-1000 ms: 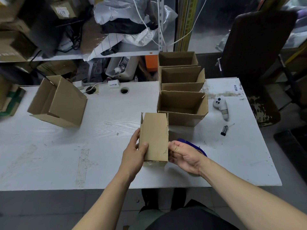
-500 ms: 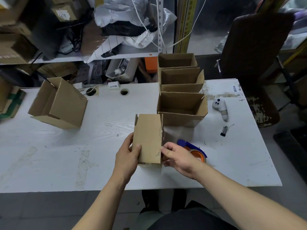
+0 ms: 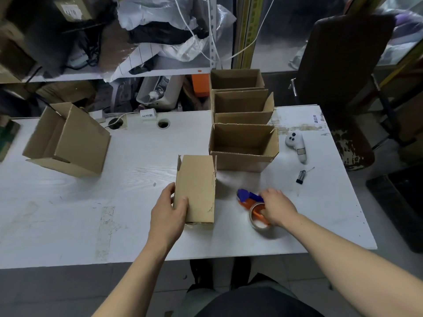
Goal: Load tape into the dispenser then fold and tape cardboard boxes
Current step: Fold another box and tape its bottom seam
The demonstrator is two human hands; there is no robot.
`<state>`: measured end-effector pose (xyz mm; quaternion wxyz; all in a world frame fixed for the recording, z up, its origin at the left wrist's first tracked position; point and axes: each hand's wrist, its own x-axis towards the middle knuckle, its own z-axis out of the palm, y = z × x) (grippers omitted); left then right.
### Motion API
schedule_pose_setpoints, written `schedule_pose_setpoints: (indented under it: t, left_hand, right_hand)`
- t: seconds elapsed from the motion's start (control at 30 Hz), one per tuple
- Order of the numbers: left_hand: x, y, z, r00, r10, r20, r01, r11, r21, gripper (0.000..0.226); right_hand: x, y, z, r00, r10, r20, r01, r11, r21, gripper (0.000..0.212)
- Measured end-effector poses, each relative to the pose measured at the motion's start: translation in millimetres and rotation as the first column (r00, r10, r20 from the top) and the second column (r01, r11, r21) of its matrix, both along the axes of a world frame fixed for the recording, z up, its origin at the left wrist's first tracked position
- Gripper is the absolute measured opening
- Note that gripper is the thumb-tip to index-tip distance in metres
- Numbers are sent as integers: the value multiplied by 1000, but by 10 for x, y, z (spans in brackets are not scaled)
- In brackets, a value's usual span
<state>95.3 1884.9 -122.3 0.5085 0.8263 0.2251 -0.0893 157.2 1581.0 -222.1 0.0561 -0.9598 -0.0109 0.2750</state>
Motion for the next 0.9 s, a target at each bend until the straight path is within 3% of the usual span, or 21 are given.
schedule_pose_setpoints:
  t: [0.1, 0.17, 0.23, 0.3, 0.4, 0.5, 0.67, 0.9]
  left_hand:
    - [21, -5, 10, 1000, -17, -14, 18, 992, 123, 56]
    - [30, -42, 79, 998, -47, 38, 37, 970, 239, 60]
    - [45, -117, 207, 981, -106, 161, 54, 953, 299, 53]
    - [70, -208, 359, 962, -131, 240, 73, 969, 236, 40]
    - [140, -357, 574, 987, -106, 118, 115, 990, -81, 20]
    - [208, -498, 734, 991, -135, -25, 118, 928, -353, 27]
    - [264, -527, 801, 977, -160, -141, 65, 854, -516, 42]
    - [249, -547, 747, 996, -64, -69, 23, 878, -478, 27]
  right_hand:
    - [53, -23, 16, 998, -52, -44, 54, 998, 25, 22]
    - [49, -38, 109, 987, -133, -85, 147, 972, 183, 34]
    - [-7, -35, 285, 969, -219, -112, 246, 878, 411, 42]
    - [-98, 2, 530, 966, -255, -40, 223, 747, 626, 49]
    - [-247, 52, 904, 952, -210, 222, -28, 664, 747, 83]
    - [-326, 60, 1108, 888, -119, 444, -263, 661, 703, 84]
    - [-283, 55, 1149, 736, 60, 674, -504, 713, 487, 78]
    - [-240, 75, 1162, 599, 166, 784, -599, 742, 301, 82]
